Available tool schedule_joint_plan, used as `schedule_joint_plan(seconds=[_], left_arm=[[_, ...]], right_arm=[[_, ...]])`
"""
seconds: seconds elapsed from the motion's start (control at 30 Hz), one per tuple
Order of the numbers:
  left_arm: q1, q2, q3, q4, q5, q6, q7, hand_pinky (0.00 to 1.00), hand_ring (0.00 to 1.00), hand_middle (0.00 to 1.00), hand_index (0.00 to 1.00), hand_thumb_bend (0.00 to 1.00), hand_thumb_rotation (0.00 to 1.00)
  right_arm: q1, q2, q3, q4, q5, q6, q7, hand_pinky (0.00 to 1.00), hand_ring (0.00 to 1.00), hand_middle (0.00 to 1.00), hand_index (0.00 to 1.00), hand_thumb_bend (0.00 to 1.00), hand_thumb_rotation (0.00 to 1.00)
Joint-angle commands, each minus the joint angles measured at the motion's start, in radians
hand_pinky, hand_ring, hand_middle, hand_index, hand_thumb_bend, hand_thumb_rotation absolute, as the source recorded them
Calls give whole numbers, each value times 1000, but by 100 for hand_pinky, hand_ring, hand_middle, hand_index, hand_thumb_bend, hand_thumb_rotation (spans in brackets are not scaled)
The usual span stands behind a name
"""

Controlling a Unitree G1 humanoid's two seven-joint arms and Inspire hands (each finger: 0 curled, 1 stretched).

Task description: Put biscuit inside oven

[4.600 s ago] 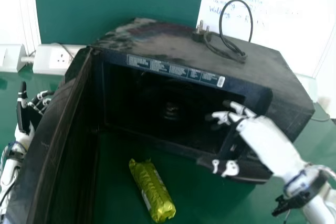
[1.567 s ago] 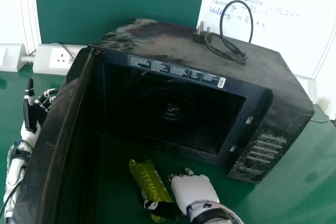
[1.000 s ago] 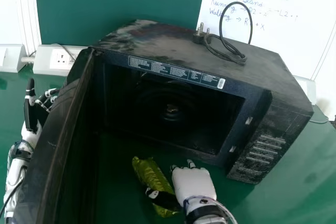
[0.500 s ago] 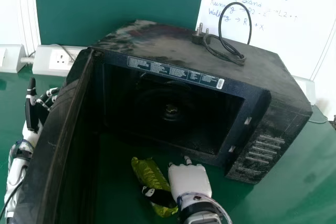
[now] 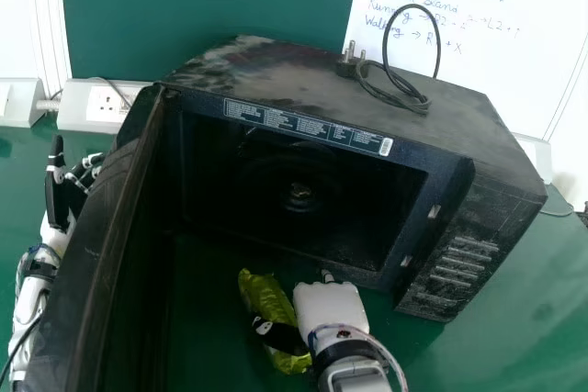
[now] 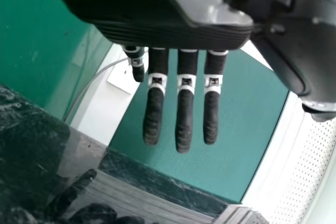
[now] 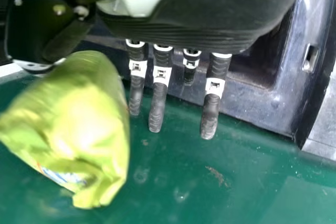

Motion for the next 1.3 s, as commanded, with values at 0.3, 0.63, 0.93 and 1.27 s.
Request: schedule_joint_plan(seconds=[0.3, 0.63, 0.93, 1.27], left_arm=[[-2, -2, -8, -14, 5, 6, 1, 24, 30, 39, 49, 52, 8], [-4, 1, -8, -5, 11, -1, -6, 24, 30, 39, 49, 52, 8], [-4, -4, -7, -7, 15, 3, -1, 24, 30, 39, 49, 52, 8], [-4, -4, -6, -8, 18, 1, 1, 24, 30, 39, 49, 52, 9]], right_arm=[[7, -54, 94, 58, 44, -107, 216, 23, 30, 48, 68, 56, 0], [16, -55, 96, 45, 69, -94, 143, 16, 24, 47, 71, 56, 0], [16, -60, 61, 11, 109, -81, 129, 15, 23, 47, 70, 56, 0], [26, -69, 4, -82, 171, -70, 79, 15, 24, 47, 68, 56, 0]])
